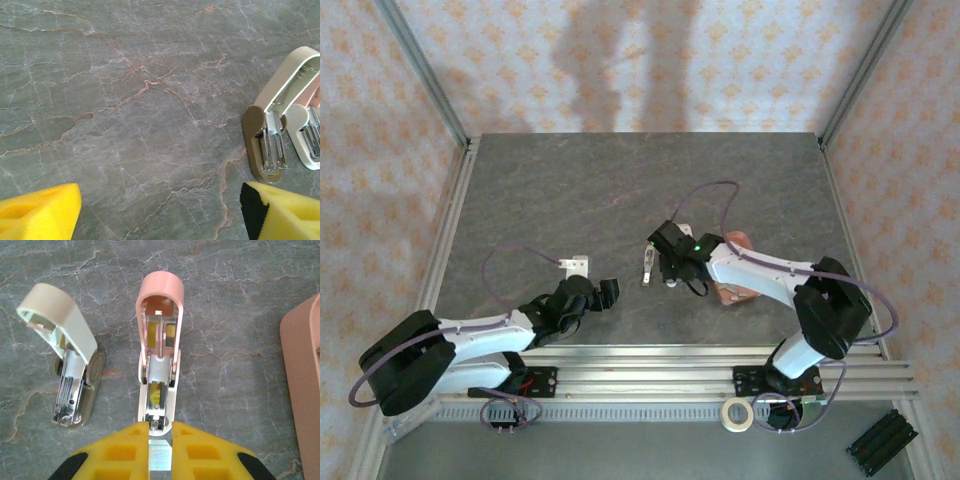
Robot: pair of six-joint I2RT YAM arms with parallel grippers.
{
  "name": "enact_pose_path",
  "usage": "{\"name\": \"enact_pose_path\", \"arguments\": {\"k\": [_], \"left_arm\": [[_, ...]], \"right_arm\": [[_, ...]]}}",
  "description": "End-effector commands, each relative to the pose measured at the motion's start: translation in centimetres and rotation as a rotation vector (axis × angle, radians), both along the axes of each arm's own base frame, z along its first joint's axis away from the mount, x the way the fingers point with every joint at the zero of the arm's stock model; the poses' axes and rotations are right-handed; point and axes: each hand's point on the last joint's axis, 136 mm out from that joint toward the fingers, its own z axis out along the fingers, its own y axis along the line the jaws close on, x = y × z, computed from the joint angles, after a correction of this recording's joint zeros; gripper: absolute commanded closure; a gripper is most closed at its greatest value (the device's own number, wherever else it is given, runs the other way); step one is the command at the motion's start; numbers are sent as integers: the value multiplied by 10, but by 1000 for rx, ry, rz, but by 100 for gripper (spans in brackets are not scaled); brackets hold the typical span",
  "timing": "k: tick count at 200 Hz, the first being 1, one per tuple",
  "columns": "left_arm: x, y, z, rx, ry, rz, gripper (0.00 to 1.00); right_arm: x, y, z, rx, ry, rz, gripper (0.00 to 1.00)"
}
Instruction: Load the staples into the stapler
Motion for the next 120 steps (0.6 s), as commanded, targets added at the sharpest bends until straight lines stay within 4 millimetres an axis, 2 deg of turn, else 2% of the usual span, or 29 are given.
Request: {"name": "enact_pose_path", "arguments": {"k": [1,120], "left_arm": [[15,-3,18,-38,-58,43,16],[19,3,17,-20,-53,55,15]], "right_arm": [[14,3,3,-9,-33,-34,86],[19,6,-10,15,-32,-95,86]]}}
